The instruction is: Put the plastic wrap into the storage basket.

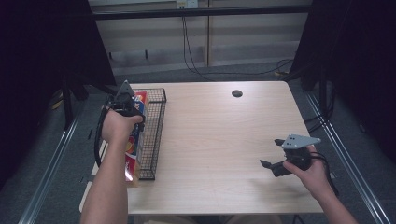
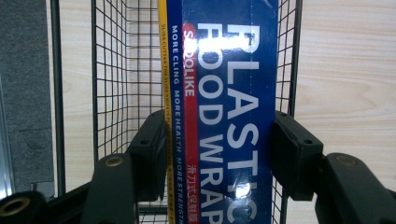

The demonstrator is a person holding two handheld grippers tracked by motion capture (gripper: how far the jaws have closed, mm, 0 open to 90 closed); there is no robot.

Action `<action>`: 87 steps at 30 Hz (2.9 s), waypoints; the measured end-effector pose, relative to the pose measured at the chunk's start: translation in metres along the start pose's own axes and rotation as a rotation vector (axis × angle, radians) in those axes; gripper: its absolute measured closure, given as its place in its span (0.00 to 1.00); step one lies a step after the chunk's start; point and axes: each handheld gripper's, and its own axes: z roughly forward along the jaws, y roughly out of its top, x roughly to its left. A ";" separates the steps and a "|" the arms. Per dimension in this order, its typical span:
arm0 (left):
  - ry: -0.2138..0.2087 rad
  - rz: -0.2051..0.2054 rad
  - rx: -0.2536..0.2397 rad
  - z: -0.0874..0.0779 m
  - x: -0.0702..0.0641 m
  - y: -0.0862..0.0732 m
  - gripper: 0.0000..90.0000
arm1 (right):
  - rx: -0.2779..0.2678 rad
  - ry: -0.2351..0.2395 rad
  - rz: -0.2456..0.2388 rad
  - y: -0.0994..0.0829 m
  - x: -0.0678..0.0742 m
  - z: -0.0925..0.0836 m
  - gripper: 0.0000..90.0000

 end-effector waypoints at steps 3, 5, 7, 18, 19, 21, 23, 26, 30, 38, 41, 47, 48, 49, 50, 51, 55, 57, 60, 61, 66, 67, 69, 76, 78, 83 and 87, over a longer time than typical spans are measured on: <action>-0.012 0.000 0.007 0.001 -0.001 0.002 0.49 | -0.001 0.001 -0.001 0.000 0.000 0.000 0.05; -0.009 0.006 0.002 0.003 -0.001 0.003 0.49 | 0.002 0.001 0.001 0.000 0.000 0.000 0.05; -0.008 0.010 0.007 0.004 -0.002 0.003 0.49 | 0.000 0.005 -0.003 0.000 0.000 0.001 0.05; -0.009 -0.006 0.010 0.008 0.001 0.005 0.49 | 0.002 0.000 0.000 0.000 0.000 0.000 0.05; -0.010 -0.008 0.009 0.009 0.001 0.005 0.49 | 0.002 0.001 -0.001 0.000 0.000 0.000 0.05; -0.017 -0.007 0.012 0.010 0.002 0.005 0.49 | 0.002 0.001 -0.002 0.000 0.000 0.000 0.05; -0.012 -0.006 0.015 0.011 0.002 0.006 0.49 | 0.002 0.001 -0.001 0.000 0.000 0.000 0.05; -0.013 -0.006 0.023 0.014 0.001 0.006 0.49 | 0.001 0.006 0.002 0.000 0.000 0.000 0.05; -0.006 -0.008 0.023 0.017 0.002 0.007 0.49 | 0.001 0.006 0.002 0.000 0.000 0.000 0.05; -0.002 -0.019 0.025 0.021 0.003 0.008 0.49 | 0.001 0.007 0.003 0.000 0.000 0.000 0.05; -0.004 -0.013 0.030 0.023 0.002 0.008 0.49 | 0.002 0.009 0.004 0.000 0.000 0.000 0.05; -0.004 -0.013 0.035 0.028 0.003 0.007 0.49 | 0.001 0.007 0.003 0.000 0.001 0.000 0.05; -0.002 -0.014 0.036 0.029 0.003 0.007 0.48 | 0.001 0.009 0.002 0.000 0.001 0.000 0.05; -0.007 -0.020 0.039 0.029 0.003 0.007 0.48 | 0.002 0.007 0.002 0.000 0.001 0.000 0.05; -0.009 -0.020 0.039 0.030 0.003 0.007 0.48 | 0.003 0.009 0.004 0.000 0.001 0.000 0.05; -0.008 -0.021 0.035 0.030 0.003 0.007 0.48 | 0.002 0.009 0.004 0.000 0.001 0.000 0.05; -0.013 -0.026 0.033 0.032 0.004 0.007 0.48 | 0.002 0.008 0.003 0.000 0.000 0.000 0.05; -0.012 -0.024 0.037 0.033 0.005 0.006 0.48 | 0.002 0.008 0.003 0.000 0.000 0.000 0.05; -0.011 -0.027 0.037 0.035 0.005 0.006 0.48 | 0.002 0.007 0.003 0.000 0.001 0.000 0.05; -0.016 -0.030 0.038 0.036 0.005 0.006 0.48 | 0.002 0.007 0.001 0.000 0.000 0.000 0.05; -0.014 -0.024 0.049 0.039 0.005 0.005 0.48 | 0.002 0.009 -0.001 0.000 0.000 0.000 0.05; -0.009 -0.026 0.045 0.040 0.004 0.005 0.48 | 0.002 0.010 -0.002 0.000 0.000 0.000 0.05; -0.008 -0.013 0.051 0.041 0.004 0.005 0.48 | 0.002 0.008 -0.001 0.000 0.000 0.000 0.05; -0.010 -0.020 0.042 0.042 0.003 0.004 0.48 | 0.005 0.012 -0.003 0.000 0.001 0.000 0.05; -0.008 -0.025 0.038 0.042 0.002 0.004 0.48 | 0.005 0.013 -0.003 0.000 0.001 0.000 0.05; 0.007 -0.012 0.029 0.043 0.000 0.003 0.47 | 0.002 0.014 -0.006 0.001 0.001 0.000 0.05; 0.008 -0.015 0.025 0.043 0.000 0.002 0.46 | 0.004 0.016 -0.009 0.001 0.001 0.000 0.05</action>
